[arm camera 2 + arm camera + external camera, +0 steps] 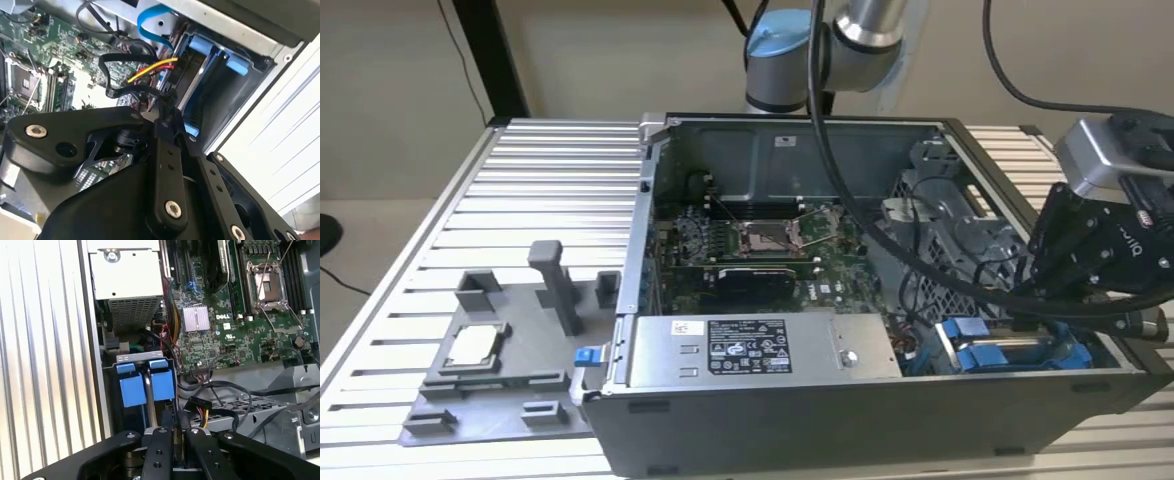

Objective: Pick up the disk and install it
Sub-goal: 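Insert the second disk wire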

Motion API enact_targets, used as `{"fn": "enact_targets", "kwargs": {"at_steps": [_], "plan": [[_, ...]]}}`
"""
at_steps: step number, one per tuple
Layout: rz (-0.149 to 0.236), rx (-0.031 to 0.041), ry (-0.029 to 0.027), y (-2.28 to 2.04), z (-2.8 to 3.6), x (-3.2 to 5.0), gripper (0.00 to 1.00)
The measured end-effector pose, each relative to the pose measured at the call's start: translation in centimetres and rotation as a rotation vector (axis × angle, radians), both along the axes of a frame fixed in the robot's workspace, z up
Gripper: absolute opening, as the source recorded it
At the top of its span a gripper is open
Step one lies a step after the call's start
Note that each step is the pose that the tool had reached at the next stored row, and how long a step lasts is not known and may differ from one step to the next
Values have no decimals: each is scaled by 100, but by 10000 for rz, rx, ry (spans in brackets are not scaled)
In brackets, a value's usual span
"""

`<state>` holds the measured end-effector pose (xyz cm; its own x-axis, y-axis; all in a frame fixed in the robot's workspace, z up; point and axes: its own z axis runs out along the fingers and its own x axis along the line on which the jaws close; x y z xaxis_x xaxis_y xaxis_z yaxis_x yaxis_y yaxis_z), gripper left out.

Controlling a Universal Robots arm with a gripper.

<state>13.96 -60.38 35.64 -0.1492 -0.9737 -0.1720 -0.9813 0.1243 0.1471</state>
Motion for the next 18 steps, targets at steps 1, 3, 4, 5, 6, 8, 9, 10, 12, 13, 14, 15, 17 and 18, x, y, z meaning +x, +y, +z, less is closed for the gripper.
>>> {"fn": "enact_targets", "kwargs": {"at_steps": [1,3,4,5,6,8,9,10,12,13,14,15,17,18], "plan": [[2,-77,0,9,3,-16,0],[5,-209,-13,43,3,-42,0],[6,-263,-35,68,3,-51,0],[7,-305,-66,94,3,-60,0],[9,-352,-95,119,3,-70,0],[24,-534,-123,143,3,-86,0],[36,-633,-150,149,3,-91,0],[39,-652,-205,150,3,-94,0],[37,-651,-261,149,2,-96,0],[38,-651,-262,149,2,-96,0],[38,-650,-264,149,3,-96,0],[38,-651,-265,150,3,-96,0],[38,-648,-266,150,3,-96,0],[38,-649,-275,150,2,-97,0]]}}
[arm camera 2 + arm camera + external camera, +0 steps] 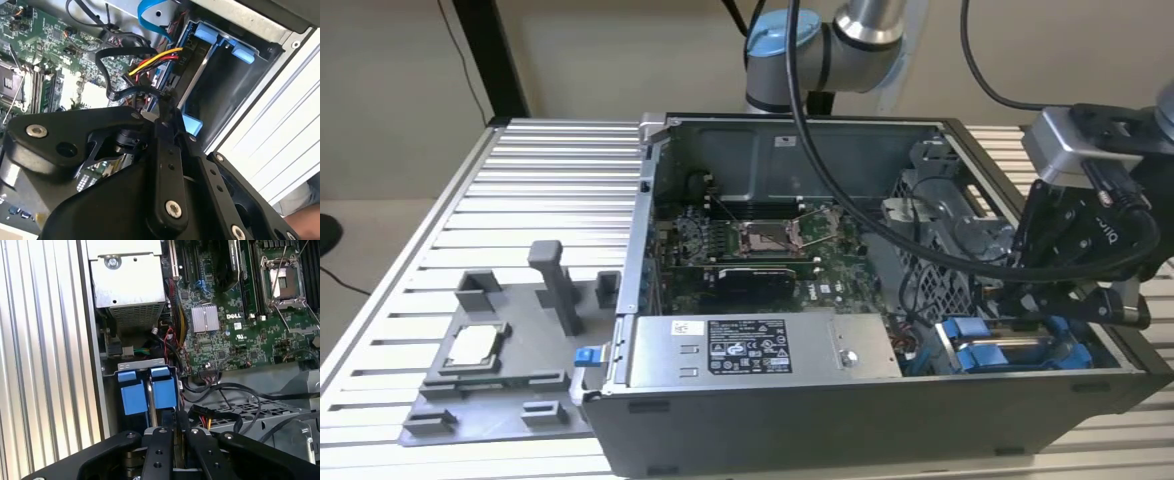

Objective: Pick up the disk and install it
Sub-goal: 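Insert the second disk wire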

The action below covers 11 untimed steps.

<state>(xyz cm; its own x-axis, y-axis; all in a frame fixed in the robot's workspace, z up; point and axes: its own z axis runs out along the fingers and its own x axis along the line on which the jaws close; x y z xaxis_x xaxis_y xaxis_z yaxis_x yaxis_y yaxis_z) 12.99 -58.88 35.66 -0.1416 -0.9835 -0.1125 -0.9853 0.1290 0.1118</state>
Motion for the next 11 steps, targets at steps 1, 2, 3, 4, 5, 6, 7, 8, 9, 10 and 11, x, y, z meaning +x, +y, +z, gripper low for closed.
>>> {"fn": "enact_targets", "kwargs": {"at_steps": [1,2,3,4,5,6,7,8,9,10,11], "plan": [[-1,2,-24,0,-3,-1,0],[-1,2,-48,1,-4,0,0],[-1,0,-58,1,-5,0,0],[0,-1,-65,1,-7,1,0],[0,0,-71,1,-10,0,0],[-1,-1,-78,1,-12,0,0],[0,-1,-84,1,-14,0,0],[0,0,-89,1,-19,0,0],[-1,0,-93,1,-22,0,0],[0,0,-96,2,-25,0,0],[-1,0,-99,2,-28,0,0]]}}
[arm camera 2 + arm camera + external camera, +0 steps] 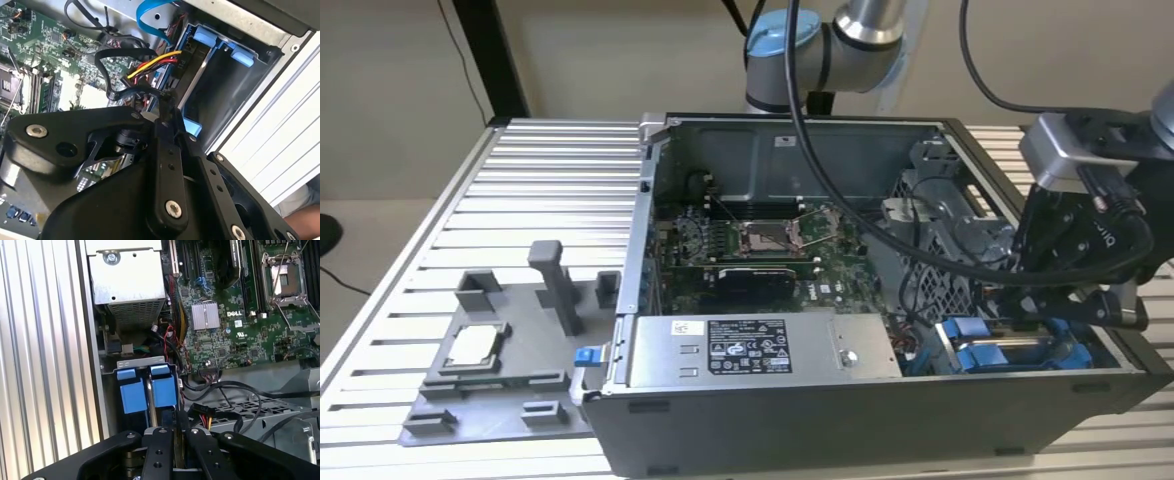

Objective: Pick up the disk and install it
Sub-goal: 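Insert the second disk wire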

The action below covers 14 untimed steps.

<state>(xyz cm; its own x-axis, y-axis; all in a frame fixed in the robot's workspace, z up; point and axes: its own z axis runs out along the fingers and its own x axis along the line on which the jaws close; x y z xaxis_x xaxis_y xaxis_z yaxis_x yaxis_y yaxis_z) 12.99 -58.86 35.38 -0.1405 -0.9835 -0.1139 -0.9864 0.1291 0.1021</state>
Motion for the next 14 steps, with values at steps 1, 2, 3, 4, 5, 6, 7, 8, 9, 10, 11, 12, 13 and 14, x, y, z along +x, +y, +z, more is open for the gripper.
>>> {"fn": "enact_targets", "kwargs": {"at_steps": [1,2,3,4,5,6,7,8,9,10,11,12,13,14], "plan": [[0,1,-2,0,-4,0,0],[0,0,-4,0,-7,1,0],[-1,0,-4,1,-11,3,0],[0,0,-5,3,-15,5,0],[0,-1,-5,4,-20,8,0],[-1,0,-5,5,-25,11,0],[0,1,-6,6,-30,16,0],[0,0,-6,7,-35,20,0],[1,-1,-6,9,-39,25,0],[1,0,-7,10,-44,30,0],[0,0,-7,11,-48,35,0],[0,-1,-8,12,-52,39,0],[0,0,-9,13,-57,42,0],[0,0,-10,15,-63,45,0]]}}
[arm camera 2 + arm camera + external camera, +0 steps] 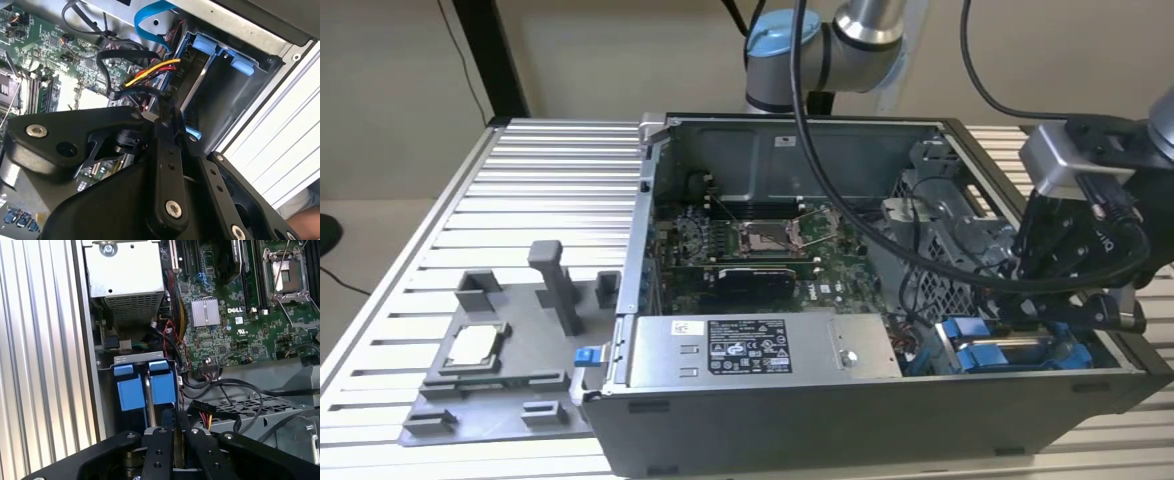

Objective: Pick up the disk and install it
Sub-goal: 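Insert the second disk wire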

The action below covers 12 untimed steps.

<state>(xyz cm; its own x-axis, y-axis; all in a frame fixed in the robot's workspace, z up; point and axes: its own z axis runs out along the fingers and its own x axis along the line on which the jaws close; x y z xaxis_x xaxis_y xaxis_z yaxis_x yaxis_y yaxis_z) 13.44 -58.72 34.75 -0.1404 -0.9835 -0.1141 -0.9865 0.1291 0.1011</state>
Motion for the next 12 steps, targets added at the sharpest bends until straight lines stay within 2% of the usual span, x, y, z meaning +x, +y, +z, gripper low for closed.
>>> {"fn": "enact_targets", "kwargs": {"at_steps": [12], "plan": [[0,-12,-20,12,-67,12,0]]}}
